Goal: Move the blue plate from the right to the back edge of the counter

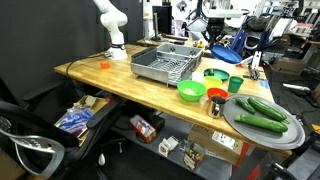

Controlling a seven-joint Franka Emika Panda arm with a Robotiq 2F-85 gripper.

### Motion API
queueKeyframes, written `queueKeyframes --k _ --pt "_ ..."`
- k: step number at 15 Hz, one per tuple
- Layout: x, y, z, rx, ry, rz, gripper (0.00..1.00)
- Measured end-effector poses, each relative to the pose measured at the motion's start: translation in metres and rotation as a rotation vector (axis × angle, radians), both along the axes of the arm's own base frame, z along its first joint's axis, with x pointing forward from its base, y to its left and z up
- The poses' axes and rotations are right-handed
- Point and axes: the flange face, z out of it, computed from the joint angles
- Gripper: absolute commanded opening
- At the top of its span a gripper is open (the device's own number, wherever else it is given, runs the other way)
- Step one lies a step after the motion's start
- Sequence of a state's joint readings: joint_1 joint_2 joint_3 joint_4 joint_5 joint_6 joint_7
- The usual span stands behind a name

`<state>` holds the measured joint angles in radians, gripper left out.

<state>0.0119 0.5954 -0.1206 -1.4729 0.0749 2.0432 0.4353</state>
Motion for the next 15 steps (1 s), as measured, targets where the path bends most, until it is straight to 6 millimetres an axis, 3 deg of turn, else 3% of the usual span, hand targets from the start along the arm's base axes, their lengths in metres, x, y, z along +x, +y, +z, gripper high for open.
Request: queueKeyframes --k 3,5,9,15 --pt "0.001 0.003 0.001 0.000 -0.002 0.004 0.01" --pt "0.005 0.022 0.007 -0.021 -0.010 0.050 0.01" --pt "0.017 0.101 0.020 -0.092 -0.014 0.240 0.01" --pt "0.035 0.214 0.016 -0.126 -0.036 0.578 0.01"
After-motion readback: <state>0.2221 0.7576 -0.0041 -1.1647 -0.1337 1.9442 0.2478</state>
